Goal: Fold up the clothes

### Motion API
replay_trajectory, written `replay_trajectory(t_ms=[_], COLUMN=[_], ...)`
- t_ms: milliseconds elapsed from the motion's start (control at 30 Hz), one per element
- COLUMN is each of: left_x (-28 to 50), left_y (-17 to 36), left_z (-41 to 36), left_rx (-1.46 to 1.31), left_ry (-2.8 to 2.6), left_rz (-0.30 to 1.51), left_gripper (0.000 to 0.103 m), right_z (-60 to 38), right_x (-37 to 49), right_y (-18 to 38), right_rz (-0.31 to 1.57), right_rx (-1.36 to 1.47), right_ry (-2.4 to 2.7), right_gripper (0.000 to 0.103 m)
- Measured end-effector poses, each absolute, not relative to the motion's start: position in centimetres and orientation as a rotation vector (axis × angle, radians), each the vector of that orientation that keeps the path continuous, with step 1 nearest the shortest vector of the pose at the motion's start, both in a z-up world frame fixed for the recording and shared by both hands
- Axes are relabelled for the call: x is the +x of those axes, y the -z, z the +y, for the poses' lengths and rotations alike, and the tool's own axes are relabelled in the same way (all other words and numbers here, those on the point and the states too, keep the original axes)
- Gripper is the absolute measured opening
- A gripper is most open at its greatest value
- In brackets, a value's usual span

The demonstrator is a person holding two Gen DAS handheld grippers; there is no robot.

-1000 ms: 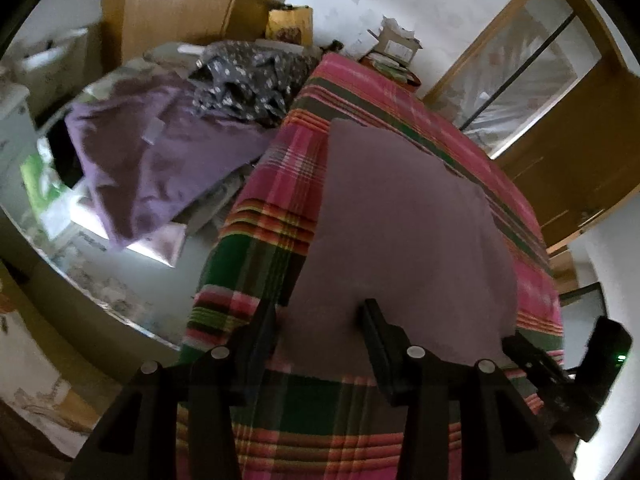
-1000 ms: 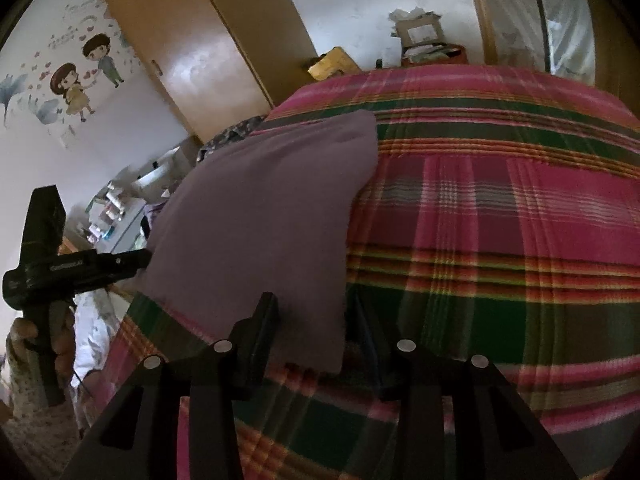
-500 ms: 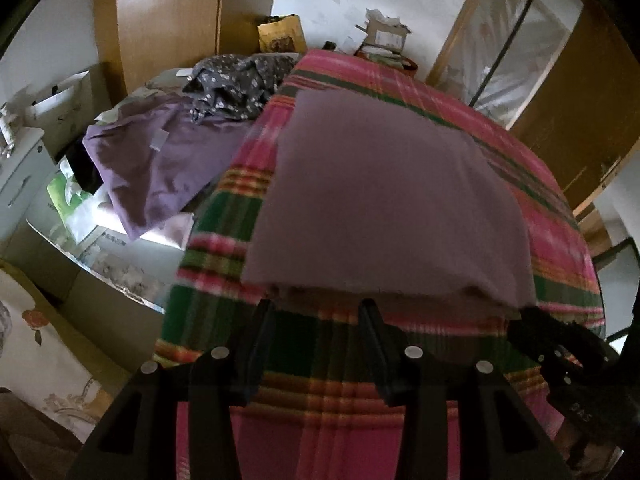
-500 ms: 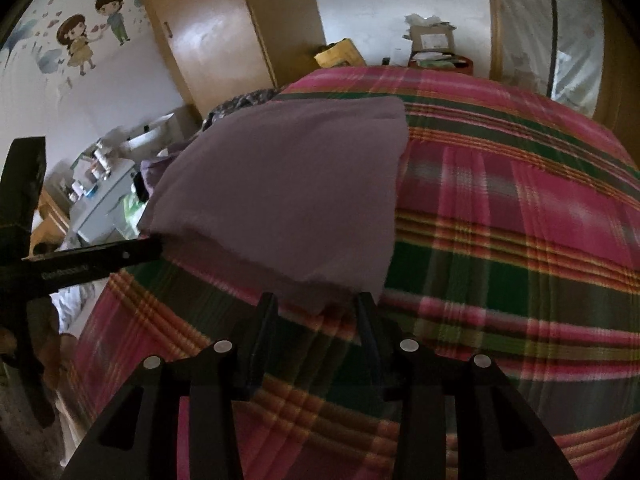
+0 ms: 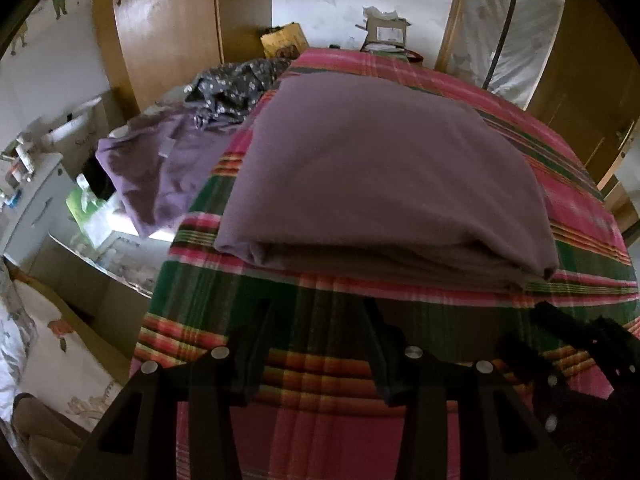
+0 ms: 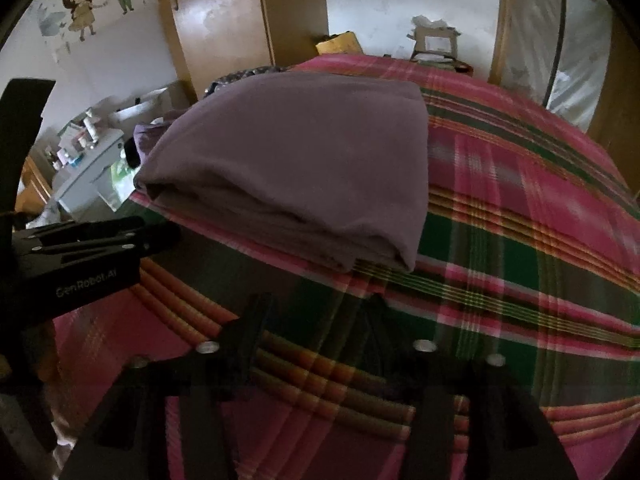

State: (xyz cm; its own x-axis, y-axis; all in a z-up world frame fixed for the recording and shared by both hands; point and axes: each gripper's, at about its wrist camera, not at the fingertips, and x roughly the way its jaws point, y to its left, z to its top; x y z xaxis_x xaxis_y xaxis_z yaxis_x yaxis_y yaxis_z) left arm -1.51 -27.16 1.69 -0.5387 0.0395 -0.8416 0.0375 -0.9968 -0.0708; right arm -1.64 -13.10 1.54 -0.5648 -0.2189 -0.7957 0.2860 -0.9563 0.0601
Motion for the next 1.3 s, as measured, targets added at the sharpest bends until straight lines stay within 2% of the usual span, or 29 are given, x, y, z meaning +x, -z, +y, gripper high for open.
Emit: replay_trajectory(t_ms=[267,300,367,833,1300], left_x=[-1.1,-1.2,-1.2,-1.3,-1.3], left_y=[-1.4,-1.4,-1.4,-1.1,-1.1], left_z=[-26.5,-26.4,-26.3,-25.9,-25.9], left_rx=[-1.470,-1.468,-1.471,-1.447,-1.437], left_ry=[-2.803,-2.807,-2.816,-2.834,-2.852], left_rz=[-0.119,-0.108,-0.092,-0.080,-0.084], left_gripper=[0.044,0.044,0.045,0.053,0.053], right_z=[-13.1,-13.0,-12.8,-12.7,-12.8], right_x=[-1.1,-1.2,-1.3,-1.6,-1.4], right_y=[-1.3,-1.2,-1.1,-1.0,-0.9], right_rz=[0.151,0.151,0.147,0.134,0.131], right_rx=[1.248,1.253,1.264,1.274,1.274], right_ry=[2.616,2.628,2.650,2.663,2.662], right_gripper=[0.058,0.060,0.072,0.073,0.074])
